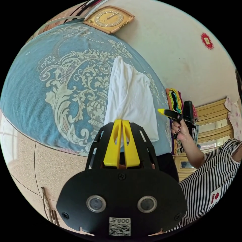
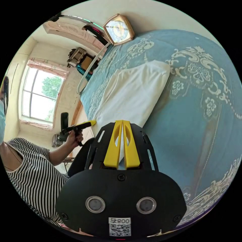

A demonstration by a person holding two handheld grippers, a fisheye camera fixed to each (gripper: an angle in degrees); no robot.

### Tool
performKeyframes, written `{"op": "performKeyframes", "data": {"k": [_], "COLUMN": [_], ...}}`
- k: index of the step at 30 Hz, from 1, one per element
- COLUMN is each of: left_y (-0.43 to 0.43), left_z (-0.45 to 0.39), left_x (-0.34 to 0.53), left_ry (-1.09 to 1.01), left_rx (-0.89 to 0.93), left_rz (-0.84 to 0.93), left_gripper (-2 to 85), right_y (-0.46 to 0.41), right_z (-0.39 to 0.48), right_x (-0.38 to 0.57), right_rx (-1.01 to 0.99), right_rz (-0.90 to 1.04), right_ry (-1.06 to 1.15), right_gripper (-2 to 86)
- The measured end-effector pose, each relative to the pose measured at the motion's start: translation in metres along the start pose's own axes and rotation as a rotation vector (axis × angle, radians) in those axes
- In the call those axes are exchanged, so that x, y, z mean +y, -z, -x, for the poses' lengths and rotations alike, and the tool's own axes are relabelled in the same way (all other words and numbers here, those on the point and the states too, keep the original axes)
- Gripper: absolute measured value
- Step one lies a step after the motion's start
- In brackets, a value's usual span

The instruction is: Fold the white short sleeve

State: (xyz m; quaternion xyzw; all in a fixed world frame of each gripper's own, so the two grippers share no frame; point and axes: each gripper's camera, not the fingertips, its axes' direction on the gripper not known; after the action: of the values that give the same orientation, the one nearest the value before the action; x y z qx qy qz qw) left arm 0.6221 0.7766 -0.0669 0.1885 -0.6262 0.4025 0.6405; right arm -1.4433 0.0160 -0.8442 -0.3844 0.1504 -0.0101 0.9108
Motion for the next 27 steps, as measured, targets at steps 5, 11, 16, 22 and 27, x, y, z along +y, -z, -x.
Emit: {"op": "performKeyframes", "data": {"k": [5,11,16,22,27], "left_y": [0.005,-0.036,-0.090,-0.127,-0.132], "left_z": [-0.025,-0.070,-0.082,-0.067,-0.063], "left_x": [0.000,0.005,0.009,0.011,0.016], "left_ry": [-0.067,-0.173,-0.089,0.089,0.116], "left_rx": [0.008,0.179,0.309,0.494,0.538], "left_rz": [-0.010,0.185,0.311,0.281,0.231], "left_gripper": [0.4,1.7,4.2,3.0,0.6], "right_y": [-0.077,-0.098,-0.124,-0.171,-0.204], "right_z": [-0.008,-0.023,-0.054,-0.068,-0.068], "right_x": [0.029,0.046,0.061,0.049,0.040], "right_rx": [-0.070,-0.126,-0.268,-0.362,-0.417], "right_rz": [0.098,0.066,0.025,0.030,0.027], "right_ry": [-0.082,-0.156,-0.285,-0.343,-0.372], "right_gripper": [0.2,0.7,2.8,6.3,7.5]}}
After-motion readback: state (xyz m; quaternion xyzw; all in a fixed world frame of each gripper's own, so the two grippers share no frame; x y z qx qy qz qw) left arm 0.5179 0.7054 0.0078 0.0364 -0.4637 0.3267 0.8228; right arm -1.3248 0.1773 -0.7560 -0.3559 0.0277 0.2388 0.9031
